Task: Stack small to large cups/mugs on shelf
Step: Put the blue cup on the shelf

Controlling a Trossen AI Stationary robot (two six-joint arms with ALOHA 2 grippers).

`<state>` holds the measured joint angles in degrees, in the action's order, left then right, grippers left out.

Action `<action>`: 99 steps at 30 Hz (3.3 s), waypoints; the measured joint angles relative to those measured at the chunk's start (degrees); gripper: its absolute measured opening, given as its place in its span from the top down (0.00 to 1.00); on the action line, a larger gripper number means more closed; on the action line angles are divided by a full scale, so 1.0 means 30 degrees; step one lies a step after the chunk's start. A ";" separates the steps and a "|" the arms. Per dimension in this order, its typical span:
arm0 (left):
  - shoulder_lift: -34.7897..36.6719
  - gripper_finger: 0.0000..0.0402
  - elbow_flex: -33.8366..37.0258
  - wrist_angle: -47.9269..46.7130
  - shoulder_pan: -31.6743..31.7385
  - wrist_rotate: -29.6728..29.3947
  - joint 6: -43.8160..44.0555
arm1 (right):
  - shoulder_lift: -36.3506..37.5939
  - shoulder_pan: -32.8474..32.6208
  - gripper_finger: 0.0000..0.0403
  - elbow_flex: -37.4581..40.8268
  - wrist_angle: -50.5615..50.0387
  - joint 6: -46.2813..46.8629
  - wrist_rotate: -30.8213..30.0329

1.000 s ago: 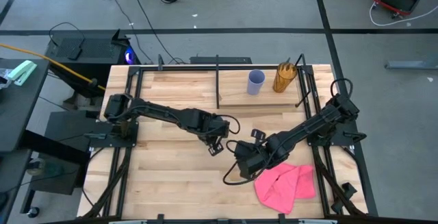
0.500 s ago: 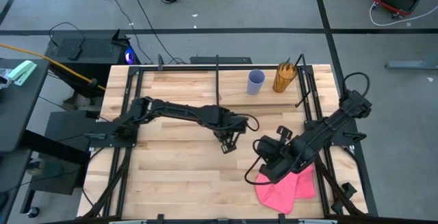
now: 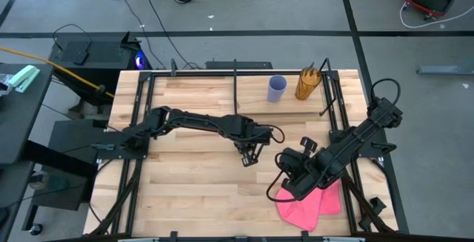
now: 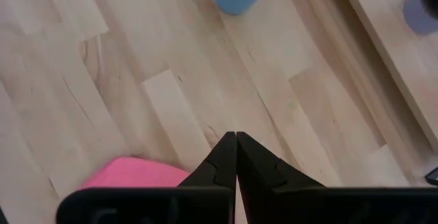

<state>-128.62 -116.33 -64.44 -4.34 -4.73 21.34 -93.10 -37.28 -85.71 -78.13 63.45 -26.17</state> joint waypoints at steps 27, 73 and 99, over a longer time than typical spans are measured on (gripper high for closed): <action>-0.0036 0.71 -0.0485 0.0224 0.0000 0.0690 0.0124 | -0.0015 0.0002 0.95 0.0000 0.0000 -0.0055 -0.0492; 0.1297 0.72 -0.5457 -0.8523 0.3576 -0.3916 0.0799 | 0.5638 0.8060 0.96 -0.0029 0.2660 -0.8111 0.0457; 0.3777 0.86 -0.5442 -0.8526 0.6424 -0.0983 0.0218 | 0.5625 0.9661 0.96 -0.0029 0.2702 -1.0328 0.0126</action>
<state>-117.29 -132.66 -90.02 14.93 -7.68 22.00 -76.23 -8.30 -85.80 -70.02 32.47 -25.79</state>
